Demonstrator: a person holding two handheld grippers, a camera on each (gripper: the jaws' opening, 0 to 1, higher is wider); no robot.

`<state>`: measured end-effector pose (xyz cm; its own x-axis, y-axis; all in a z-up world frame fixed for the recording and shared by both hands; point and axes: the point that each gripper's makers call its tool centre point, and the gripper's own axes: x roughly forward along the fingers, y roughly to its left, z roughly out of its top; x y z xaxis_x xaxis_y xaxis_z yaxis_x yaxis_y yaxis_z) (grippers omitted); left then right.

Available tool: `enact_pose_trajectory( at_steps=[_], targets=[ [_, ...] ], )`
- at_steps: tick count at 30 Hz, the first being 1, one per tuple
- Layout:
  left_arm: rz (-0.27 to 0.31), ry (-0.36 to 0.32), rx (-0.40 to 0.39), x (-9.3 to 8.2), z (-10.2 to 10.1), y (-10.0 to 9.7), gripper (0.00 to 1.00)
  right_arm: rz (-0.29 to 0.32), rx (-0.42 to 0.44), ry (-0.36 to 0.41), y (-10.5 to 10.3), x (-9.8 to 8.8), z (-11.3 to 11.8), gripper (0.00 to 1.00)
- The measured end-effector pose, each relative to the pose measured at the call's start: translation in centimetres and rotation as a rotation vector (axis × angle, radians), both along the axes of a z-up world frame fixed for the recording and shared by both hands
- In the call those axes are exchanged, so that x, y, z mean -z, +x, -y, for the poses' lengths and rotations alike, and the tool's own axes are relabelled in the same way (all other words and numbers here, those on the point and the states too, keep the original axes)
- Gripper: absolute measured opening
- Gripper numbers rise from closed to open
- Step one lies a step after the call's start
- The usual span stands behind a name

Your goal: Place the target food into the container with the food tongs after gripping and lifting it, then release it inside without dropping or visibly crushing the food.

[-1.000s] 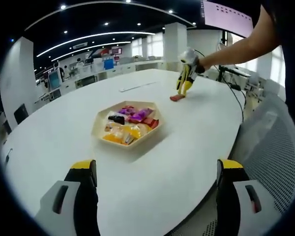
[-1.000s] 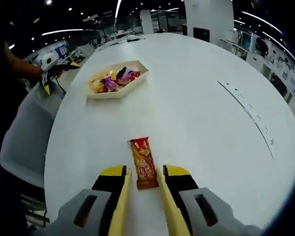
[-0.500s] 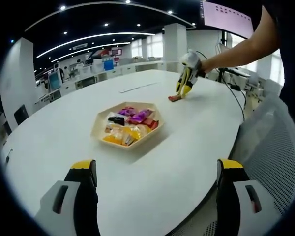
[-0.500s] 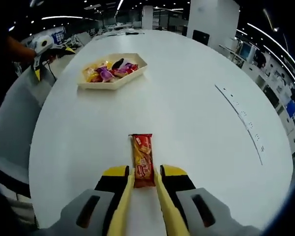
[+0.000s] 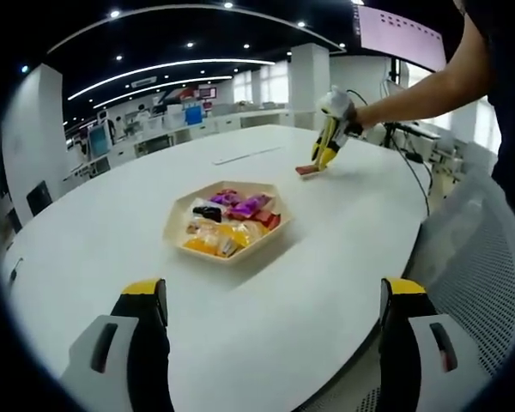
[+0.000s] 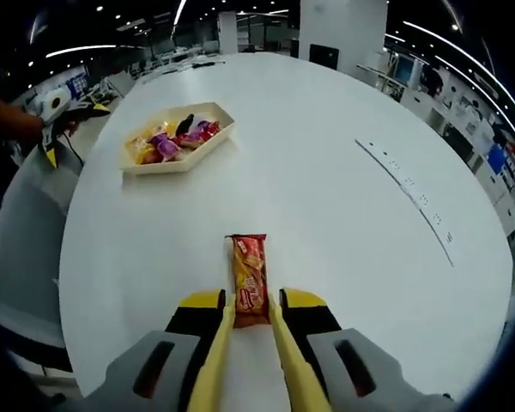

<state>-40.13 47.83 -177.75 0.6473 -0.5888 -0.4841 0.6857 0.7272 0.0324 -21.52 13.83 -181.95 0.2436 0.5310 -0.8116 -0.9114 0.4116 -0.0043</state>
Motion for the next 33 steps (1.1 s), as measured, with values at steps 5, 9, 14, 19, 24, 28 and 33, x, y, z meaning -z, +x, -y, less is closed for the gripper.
enact_pose_trajectory(
  at_steps=[5,9,14,19,24,28,33],
  targets=[
    [0.001,-0.011,-0.005,-0.1,0.0,0.0,1.0,0.004,0.018,-0.019,-0.1,-0.5,0.3,0.24],
    [0.013,-0.012,0.003,-0.3,0.0,0.0,1.0,0.002,0.058,-0.015,-0.1,-1.4,0.4,0.24],
    [0.026,-0.01,0.002,-0.5,0.1,0.0,1.0,0.014,0.056,-0.016,0.0,-2.2,0.2,0.24],
    [0.038,-0.009,0.007,-0.6,0.1,0.1,0.99,0.022,0.062,-0.017,0.1,-3.2,-0.4,0.24],
    [0.042,-0.01,0.009,-0.8,0.2,0.1,0.99,0.037,0.055,-0.007,0.0,-4.4,-1.9,0.24],
    [0.048,-0.015,0.006,-0.9,0.1,0.1,0.99,0.049,0.038,-0.005,0.1,-5.3,-3.0,0.24],
    [0.049,-0.016,0.007,-1.0,0.2,0.1,0.99,0.059,0.028,0.007,0.3,-6.2,-4.5,0.24]
  ],
)
